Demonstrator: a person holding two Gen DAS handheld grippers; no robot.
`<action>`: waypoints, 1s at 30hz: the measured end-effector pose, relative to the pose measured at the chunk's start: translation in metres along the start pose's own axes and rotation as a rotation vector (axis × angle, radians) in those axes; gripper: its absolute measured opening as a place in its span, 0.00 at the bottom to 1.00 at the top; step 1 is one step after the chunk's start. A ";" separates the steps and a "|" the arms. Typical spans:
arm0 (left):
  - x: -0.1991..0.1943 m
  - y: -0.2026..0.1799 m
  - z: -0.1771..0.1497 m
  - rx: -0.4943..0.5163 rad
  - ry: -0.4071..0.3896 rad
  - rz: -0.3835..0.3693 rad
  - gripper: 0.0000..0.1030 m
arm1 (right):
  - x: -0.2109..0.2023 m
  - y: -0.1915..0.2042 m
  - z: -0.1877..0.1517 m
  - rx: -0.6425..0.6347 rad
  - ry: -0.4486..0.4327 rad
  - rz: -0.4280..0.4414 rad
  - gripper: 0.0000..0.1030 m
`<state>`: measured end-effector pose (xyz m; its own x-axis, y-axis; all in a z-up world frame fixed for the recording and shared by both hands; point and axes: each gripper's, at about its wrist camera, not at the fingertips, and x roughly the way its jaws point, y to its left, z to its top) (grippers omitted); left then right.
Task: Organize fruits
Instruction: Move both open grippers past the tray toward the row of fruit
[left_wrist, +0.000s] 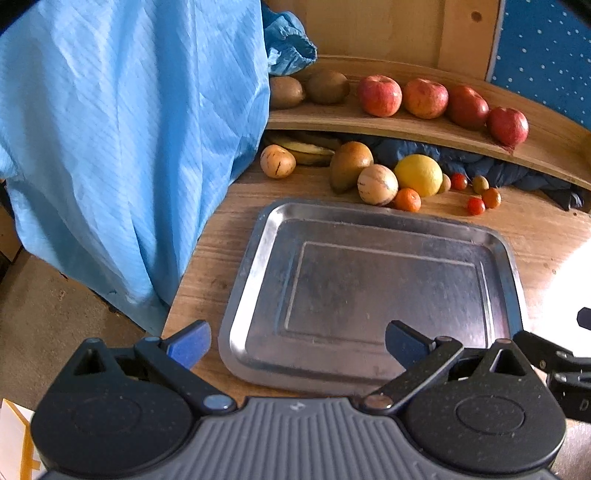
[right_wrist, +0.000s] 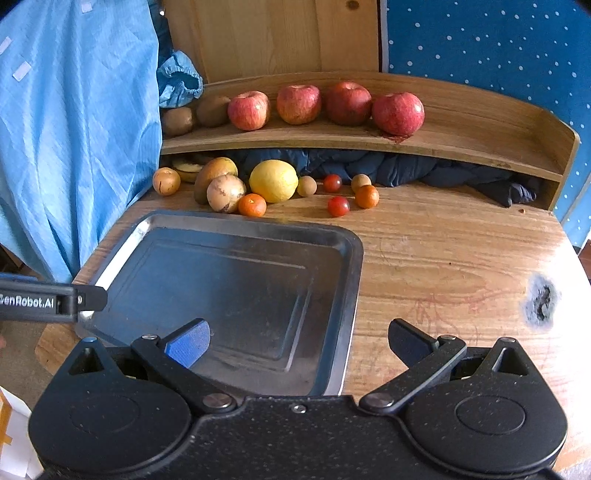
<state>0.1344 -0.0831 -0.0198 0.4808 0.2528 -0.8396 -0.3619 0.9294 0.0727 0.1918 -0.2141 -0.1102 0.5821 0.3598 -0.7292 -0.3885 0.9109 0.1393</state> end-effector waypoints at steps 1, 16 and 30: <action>0.003 0.000 0.004 0.000 0.002 -0.004 1.00 | 0.002 0.000 0.003 -0.004 -0.001 0.001 1.00; 0.049 0.014 0.066 0.105 -0.005 -0.031 0.99 | 0.039 0.009 0.049 0.029 -0.025 0.000 1.00; 0.091 0.020 0.103 0.194 -0.008 -0.062 0.99 | 0.067 0.037 0.065 -0.008 -0.032 -0.017 1.00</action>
<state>0.2536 -0.0141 -0.0393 0.5041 0.1945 -0.8415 -0.1710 0.9775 0.1234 0.2624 -0.1433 -0.1105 0.6113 0.3504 -0.7096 -0.3837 0.9154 0.1215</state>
